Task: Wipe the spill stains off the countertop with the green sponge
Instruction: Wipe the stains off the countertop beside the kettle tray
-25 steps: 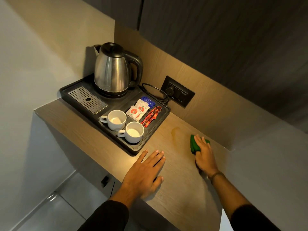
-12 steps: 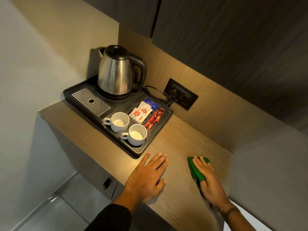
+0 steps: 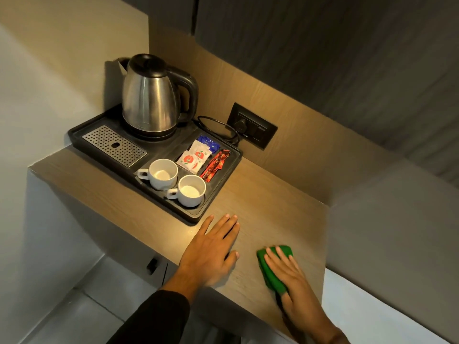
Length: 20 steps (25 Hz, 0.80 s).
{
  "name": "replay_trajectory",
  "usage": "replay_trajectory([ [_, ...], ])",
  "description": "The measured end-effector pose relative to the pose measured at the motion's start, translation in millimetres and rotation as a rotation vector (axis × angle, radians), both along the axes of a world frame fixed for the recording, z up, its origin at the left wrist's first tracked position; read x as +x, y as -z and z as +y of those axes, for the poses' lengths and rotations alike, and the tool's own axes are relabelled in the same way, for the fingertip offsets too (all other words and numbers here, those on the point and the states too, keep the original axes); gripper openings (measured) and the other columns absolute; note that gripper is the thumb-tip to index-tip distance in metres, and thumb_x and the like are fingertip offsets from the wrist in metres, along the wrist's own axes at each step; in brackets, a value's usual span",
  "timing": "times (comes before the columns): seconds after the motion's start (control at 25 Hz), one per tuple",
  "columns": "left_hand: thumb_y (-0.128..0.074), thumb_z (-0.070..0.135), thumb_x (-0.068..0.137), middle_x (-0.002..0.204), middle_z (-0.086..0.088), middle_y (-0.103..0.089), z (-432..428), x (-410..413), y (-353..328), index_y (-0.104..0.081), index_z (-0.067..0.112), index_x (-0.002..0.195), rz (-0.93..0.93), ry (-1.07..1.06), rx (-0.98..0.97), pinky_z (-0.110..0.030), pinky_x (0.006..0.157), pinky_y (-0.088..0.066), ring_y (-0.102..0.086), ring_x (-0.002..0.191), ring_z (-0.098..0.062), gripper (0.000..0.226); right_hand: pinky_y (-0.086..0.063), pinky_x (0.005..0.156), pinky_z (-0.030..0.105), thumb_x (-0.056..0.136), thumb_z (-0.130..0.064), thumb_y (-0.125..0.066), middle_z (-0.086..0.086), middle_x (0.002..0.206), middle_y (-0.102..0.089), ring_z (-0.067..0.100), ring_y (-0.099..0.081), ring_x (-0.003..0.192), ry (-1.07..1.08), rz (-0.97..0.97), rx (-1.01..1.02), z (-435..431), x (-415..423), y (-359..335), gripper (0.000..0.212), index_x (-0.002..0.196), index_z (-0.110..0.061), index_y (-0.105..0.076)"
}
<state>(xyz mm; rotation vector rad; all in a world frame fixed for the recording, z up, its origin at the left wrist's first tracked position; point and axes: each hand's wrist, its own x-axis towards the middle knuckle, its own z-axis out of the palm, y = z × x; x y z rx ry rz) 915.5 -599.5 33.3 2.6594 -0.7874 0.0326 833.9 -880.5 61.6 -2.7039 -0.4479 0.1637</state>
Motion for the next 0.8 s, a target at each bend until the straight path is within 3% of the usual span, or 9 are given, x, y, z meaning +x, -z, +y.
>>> replay_trajectory([
  [0.12,-0.026,0.056,0.106,0.175,-0.004,-0.014,2,0,-1,-0.018,0.017,0.164,0.02,0.009,0.025,-0.053,0.129,-0.006,-0.002,0.159,-0.02,0.07,-0.009,0.126,0.052,0.081,0.002,-0.036,-0.005,0.166,-0.025,0.021,-0.013,0.156,0.199,-0.036,0.047,-30,8,-15,0.078,0.154,-0.023,-0.031],
  [0.24,-0.025,0.056,0.105,0.175,-0.004,-0.013,1,-1,-5,-0.017,0.017,0.164,0.023,0.017,0.033,-0.055,0.128,-0.007,-0.003,0.16,-0.021,0.071,-0.008,0.127,0.052,0.082,0.018,-0.043,0.007,0.164,-0.027,0.029,-0.015,0.155,0.455,0.006,0.087,9,61,-41,0.077,0.152,-0.013,-0.034],
  [0.32,-0.025,0.055,0.104,0.175,-0.005,-0.014,2,-3,-7,-0.017,0.016,0.164,0.032,0.011,0.03,-0.055,0.128,-0.008,-0.003,0.159,-0.021,0.072,-0.002,0.128,0.048,0.084,0.015,-0.044,-0.001,0.166,-0.024,0.02,-0.01,0.156,0.397,0.014,0.115,45,51,-36,0.082,0.155,-0.023,-0.029],
  [0.44,-0.024,0.055,0.104,0.175,-0.006,-0.014,4,-2,-8,-0.017,0.015,0.164,0.032,0.01,0.039,-0.055,0.128,-0.009,-0.004,0.159,-0.021,0.073,0.002,0.128,0.04,0.082,-0.001,-0.04,-0.019,0.167,-0.014,0.009,-0.004,0.155,0.193,0.019,0.044,55,-37,-2,0.087,0.156,-0.041,-0.018],
  [0.52,-0.024,0.056,0.105,0.175,-0.005,-0.01,2,-3,-9,-0.014,0.015,0.165,0.045,0.023,0.056,-0.055,0.128,-0.007,-0.001,0.159,-0.021,0.073,-0.001,0.128,0.04,0.077,-0.003,-0.039,-0.023,0.166,-0.013,0.01,-0.007,0.155,0.227,0.004,0.04,29,-69,-5,0.089,0.155,-0.041,-0.02],
  [0.64,-0.027,0.055,0.107,0.175,-0.005,-0.005,2,-1,-10,-0.011,0.016,0.165,0.053,0.036,0.072,-0.056,0.128,-0.004,0.003,0.159,-0.022,0.072,-0.008,0.128,0.051,0.079,0.009,-0.045,-0.008,0.164,-0.026,0.019,-0.014,0.155,0.458,-0.059,0.086,21,-21,-24,0.082,0.153,-0.024,-0.033],
  [0.72,-0.029,0.054,0.107,0.175,-0.006,-0.008,4,4,-12,-0.014,0.015,0.165,0.038,0.039,0.07,-0.056,0.128,-0.006,0.001,0.159,-0.022,0.072,-0.007,0.127,0.051,0.082,0.015,-0.047,-0.003,0.162,-0.027,0.023,-0.016,0.155,0.604,-0.042,0.142,52,12,-38,0.078,0.152,-0.018,-0.036],
  [0.8,-0.03,0.053,0.106,0.175,-0.006,-0.009,7,7,-12,-0.014,0.014,0.165,0.044,0.039,0.067,-0.057,0.128,-0.007,0.0,0.159,-0.022,0.072,-0.003,0.128,0.048,0.084,0.01,-0.046,-0.008,0.165,-0.023,0.015,-0.009,0.156,0.498,-0.007,0.161,82,2,-28,0.081,0.154,-0.027,-0.03],
])
